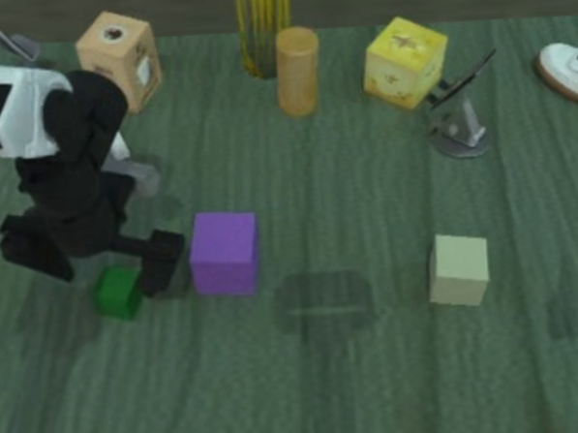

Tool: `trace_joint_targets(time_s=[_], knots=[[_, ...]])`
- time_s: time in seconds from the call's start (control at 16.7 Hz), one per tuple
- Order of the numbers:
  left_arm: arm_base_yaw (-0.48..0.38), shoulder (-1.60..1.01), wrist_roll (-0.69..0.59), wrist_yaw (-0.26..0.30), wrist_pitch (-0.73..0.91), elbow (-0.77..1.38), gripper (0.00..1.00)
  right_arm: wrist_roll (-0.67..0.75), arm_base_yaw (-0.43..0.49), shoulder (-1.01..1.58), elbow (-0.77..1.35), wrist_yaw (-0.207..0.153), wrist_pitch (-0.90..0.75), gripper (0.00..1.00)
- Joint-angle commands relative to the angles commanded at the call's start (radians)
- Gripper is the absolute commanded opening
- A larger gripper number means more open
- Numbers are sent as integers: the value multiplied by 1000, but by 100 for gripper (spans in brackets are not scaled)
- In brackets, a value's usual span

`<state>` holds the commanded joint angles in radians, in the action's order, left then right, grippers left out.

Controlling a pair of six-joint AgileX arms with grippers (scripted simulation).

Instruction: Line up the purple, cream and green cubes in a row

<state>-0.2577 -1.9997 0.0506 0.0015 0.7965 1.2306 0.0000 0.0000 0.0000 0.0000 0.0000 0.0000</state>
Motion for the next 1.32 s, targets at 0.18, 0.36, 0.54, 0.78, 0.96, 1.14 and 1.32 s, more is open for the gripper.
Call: trace_joint_targets(time_s=[0.18, 0.36, 0.54, 0.78, 0.96, 1.14, 1.32], knots=[[0, -54, 1, 0, -105, -52, 100, 0, 0, 0, 0, 0, 0, 100], [-1, -66, 1, 0, -124, -63, 100, 0, 0, 0, 0, 0, 0, 100], [-1, -66, 1, 0, -124, -63, 92, 0, 0, 0, 0, 0, 0, 100], [-1, -66, 1, 0, -124, -63, 62, 0, 0, 0, 0, 0, 0, 100], [-1, -66, 1, 0, -124, -63, 40, 0, 0, 0, 0, 0, 0, 100], [-1, -66, 1, 0, -124, -63, 17, 0, 0, 0, 0, 0, 0, 100], [-1, -66, 1, 0, -124, -63, 0, 0, 0, 0, 0, 0, 0, 100]])
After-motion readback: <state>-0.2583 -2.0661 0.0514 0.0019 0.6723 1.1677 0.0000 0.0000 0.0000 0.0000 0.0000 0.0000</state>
